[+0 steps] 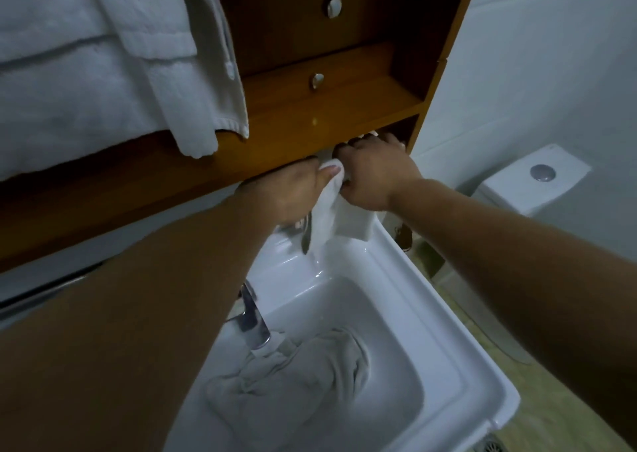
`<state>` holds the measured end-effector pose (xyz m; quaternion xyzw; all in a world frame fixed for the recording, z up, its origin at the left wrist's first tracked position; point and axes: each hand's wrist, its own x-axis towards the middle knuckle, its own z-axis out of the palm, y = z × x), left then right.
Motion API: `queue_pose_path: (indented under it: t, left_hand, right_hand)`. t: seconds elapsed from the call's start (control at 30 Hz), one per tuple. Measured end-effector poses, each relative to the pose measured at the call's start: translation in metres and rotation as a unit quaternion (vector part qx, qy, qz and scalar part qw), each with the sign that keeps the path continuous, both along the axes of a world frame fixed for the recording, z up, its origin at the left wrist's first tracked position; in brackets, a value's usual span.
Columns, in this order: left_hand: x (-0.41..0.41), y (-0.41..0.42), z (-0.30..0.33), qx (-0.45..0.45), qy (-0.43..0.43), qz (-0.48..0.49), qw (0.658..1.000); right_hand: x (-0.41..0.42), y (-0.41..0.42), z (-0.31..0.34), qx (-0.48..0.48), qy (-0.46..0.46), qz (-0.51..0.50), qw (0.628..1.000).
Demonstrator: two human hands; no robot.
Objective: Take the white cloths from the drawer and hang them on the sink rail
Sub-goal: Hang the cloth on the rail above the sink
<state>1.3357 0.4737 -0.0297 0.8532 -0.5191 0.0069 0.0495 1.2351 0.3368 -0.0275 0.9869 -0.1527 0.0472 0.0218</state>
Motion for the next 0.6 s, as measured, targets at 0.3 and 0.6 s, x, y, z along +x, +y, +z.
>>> queue_pose_path:
  t: [0.3, 0.6]
  left_hand:
    - [-0.01, 0.016, -0.007, -0.057, -0.066, -0.01, 0.996]
    - [-0.024, 0.012, 0.009, 0.034, -0.105, 0.048, 0.993]
  right_hand:
    - [0.011, -0.006, 0.022, 0.027, 0.077, 0.052, 0.995]
    - [0.017, -0.023, 0.04, 0.093, 0.182, 0.111, 0.973]
